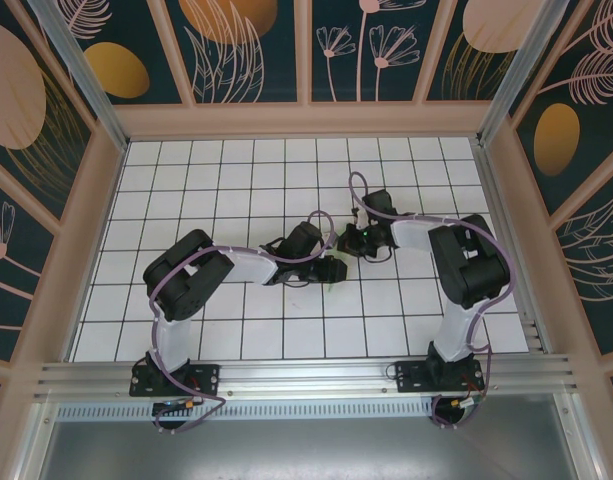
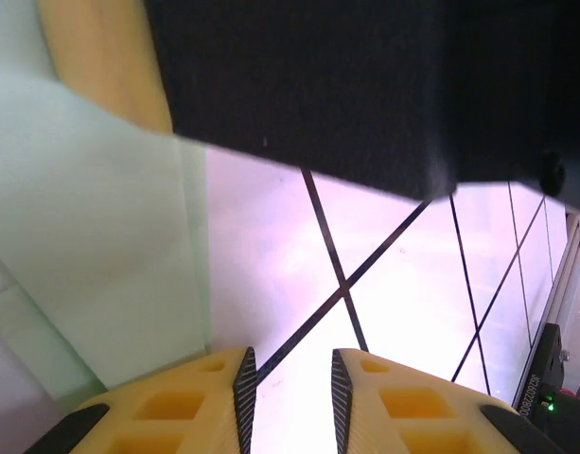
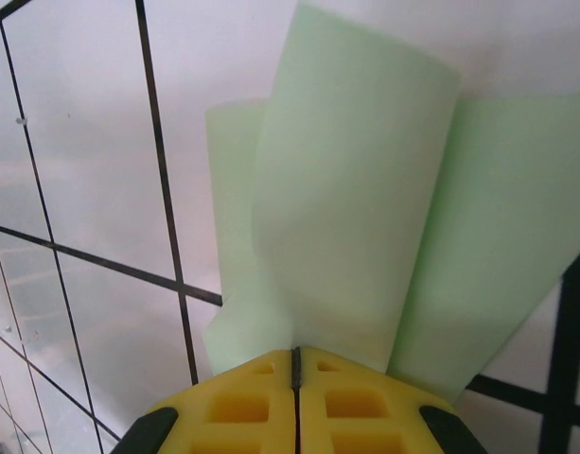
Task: Fold a paper plane with a square sheet of paper (fold left side to right side)
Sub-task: Fold the wing for the fifth time at the center of the table.
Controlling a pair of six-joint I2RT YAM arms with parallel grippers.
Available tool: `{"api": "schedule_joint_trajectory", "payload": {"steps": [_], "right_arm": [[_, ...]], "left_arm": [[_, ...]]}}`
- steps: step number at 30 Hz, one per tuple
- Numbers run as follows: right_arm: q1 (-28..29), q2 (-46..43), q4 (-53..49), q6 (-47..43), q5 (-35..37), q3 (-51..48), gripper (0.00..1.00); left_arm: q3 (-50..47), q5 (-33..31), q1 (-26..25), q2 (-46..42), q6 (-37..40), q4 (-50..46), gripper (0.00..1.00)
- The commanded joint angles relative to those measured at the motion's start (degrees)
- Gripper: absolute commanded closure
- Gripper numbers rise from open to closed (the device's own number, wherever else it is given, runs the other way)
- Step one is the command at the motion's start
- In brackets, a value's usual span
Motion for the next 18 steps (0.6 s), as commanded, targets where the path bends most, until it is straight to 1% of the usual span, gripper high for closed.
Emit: {"api": "schedule_joint_trajectory", "payload": {"steps": [1,18], "right_arm": [[-2.80,2.63,1.90,-2.02,9.18,2.03,0.92],[-6.51,6.85,-0.30,-4.93,12.16,8.72,0.91]], "left_arm": [[-2.46,0.11,-0.51,4.65,-0.49,-7.18,0.69],[-2.72,0.27,-0.49,4.65,-0.45,-6.95,0.70]]}}
